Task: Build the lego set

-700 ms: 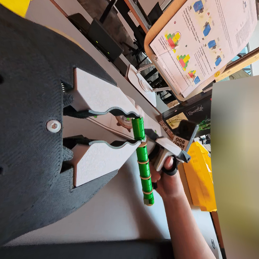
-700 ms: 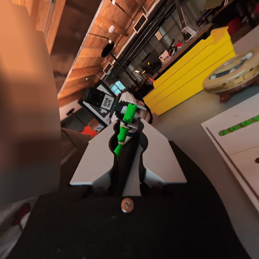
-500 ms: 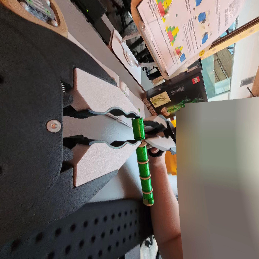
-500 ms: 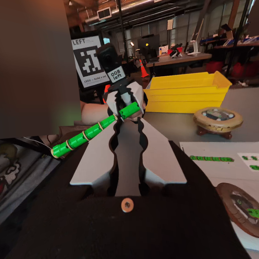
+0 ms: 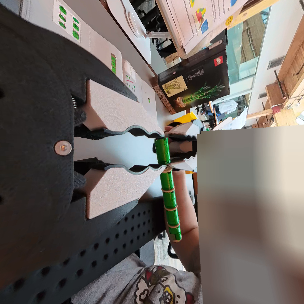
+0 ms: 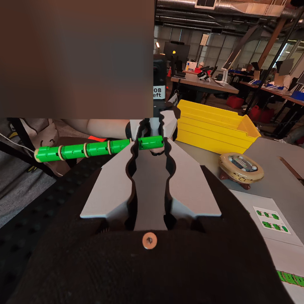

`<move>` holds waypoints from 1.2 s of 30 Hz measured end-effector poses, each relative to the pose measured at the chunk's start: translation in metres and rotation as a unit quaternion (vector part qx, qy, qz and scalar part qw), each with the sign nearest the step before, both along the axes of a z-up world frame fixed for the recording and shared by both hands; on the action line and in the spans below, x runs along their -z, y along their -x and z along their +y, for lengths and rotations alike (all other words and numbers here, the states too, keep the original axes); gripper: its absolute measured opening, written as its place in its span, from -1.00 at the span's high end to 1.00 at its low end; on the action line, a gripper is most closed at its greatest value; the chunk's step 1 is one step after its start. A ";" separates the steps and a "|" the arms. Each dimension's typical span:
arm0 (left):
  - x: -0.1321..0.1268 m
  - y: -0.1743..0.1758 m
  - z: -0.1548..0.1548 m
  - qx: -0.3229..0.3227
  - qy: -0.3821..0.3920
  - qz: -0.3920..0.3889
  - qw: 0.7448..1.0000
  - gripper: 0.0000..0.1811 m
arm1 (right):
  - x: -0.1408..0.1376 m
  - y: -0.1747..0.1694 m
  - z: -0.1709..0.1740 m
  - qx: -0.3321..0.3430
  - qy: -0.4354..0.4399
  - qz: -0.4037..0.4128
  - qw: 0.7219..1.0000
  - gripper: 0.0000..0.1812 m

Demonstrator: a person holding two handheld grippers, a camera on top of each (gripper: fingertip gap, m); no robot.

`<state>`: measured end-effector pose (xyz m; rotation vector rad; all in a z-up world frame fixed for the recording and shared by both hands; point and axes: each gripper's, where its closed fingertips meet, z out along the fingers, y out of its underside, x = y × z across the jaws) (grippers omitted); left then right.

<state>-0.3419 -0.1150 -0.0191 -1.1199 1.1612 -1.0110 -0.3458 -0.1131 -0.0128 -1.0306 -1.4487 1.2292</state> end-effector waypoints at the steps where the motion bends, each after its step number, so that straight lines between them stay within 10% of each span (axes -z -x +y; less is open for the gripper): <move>1: 0.001 -0.001 -0.001 0.005 0.002 0.001 1.000 0.68 | 0.001 0.001 -0.002 -0.003 -0.002 -0.008 1.000 0.67; 36: 0.000 -0.002 -0.011 0.020 -0.004 0.017 1.000 0.69 | 0.006 0.003 -0.009 -0.009 -0.039 -0.009 0.999 0.69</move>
